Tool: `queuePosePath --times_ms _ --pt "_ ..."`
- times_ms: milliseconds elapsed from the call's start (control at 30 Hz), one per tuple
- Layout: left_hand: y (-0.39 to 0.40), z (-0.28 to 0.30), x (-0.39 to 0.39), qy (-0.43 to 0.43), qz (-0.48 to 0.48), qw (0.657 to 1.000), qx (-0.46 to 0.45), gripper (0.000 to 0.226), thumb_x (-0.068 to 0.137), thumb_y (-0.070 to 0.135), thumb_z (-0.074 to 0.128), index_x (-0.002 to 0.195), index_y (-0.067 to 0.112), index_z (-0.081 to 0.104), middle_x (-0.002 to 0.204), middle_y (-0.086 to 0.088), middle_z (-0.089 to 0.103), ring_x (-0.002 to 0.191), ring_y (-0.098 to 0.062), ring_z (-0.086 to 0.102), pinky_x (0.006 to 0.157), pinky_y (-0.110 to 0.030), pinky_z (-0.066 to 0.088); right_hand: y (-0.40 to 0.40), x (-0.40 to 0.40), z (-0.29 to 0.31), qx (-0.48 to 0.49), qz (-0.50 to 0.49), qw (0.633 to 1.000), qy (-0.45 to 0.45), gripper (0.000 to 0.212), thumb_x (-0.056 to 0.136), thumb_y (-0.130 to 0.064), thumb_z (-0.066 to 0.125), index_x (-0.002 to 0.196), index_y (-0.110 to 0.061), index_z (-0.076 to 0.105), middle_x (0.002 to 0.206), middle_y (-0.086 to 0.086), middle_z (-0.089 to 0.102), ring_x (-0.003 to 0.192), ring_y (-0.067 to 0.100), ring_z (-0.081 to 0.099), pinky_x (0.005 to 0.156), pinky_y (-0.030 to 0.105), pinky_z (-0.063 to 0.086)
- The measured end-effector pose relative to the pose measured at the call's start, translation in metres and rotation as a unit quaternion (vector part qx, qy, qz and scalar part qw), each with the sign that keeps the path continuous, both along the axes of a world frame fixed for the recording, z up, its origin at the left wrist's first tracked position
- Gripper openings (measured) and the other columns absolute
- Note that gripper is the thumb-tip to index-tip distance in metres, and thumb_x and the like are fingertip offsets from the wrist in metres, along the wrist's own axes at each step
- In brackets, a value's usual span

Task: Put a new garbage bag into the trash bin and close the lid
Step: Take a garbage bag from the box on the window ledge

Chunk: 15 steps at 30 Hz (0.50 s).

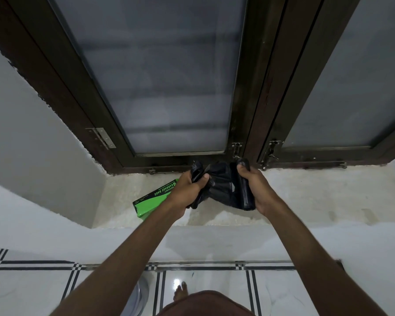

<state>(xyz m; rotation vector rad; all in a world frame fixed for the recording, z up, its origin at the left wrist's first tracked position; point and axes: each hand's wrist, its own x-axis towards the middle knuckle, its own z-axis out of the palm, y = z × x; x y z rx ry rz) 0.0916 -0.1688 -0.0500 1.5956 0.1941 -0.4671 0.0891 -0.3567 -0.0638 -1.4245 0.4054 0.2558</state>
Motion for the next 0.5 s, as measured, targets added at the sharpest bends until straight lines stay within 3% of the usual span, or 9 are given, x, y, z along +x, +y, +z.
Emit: queuePosePath --times_ms 167,300,500 --pt "-0.004 -0.001 -0.002 -0.022 0.037 0.999 -0.005 0.013 0.098 0.014 0.055 0.108 0.020 0.061 0.095 0.000 0.069 0.081 -0.010 0.065 0.065 -0.021 0.050 0.005 0.005 0.010 -0.040 0.006 0.999 -0.020 0.026 0.103 -0.031 0.048 0.123 -0.018 0.059 0.120 0.005 0.068 0.112 0.023 0.064 0.103 0.043 0.048" --pt "-0.004 0.002 -0.003 -0.036 0.042 0.998 -0.024 0.013 0.098 0.009 0.055 0.099 0.020 0.062 0.090 -0.002 0.068 0.070 -0.004 0.065 0.056 -0.015 0.049 0.006 0.008 0.012 -0.083 0.013 0.996 -0.038 0.037 0.101 -0.036 0.051 0.132 -0.016 0.056 0.127 0.004 0.065 0.118 0.022 0.061 0.107 0.045 0.045" --pt "0.000 0.014 -0.007 -0.049 0.011 0.999 -0.019 0.011 0.099 0.007 0.052 0.107 0.010 0.059 0.082 0.002 0.064 0.053 0.010 0.060 0.049 -0.009 0.043 0.009 0.009 0.013 -0.134 0.022 0.989 -0.065 0.030 0.102 -0.032 0.050 0.128 -0.017 0.056 0.123 0.004 0.064 0.116 0.019 0.060 0.103 0.038 0.046"
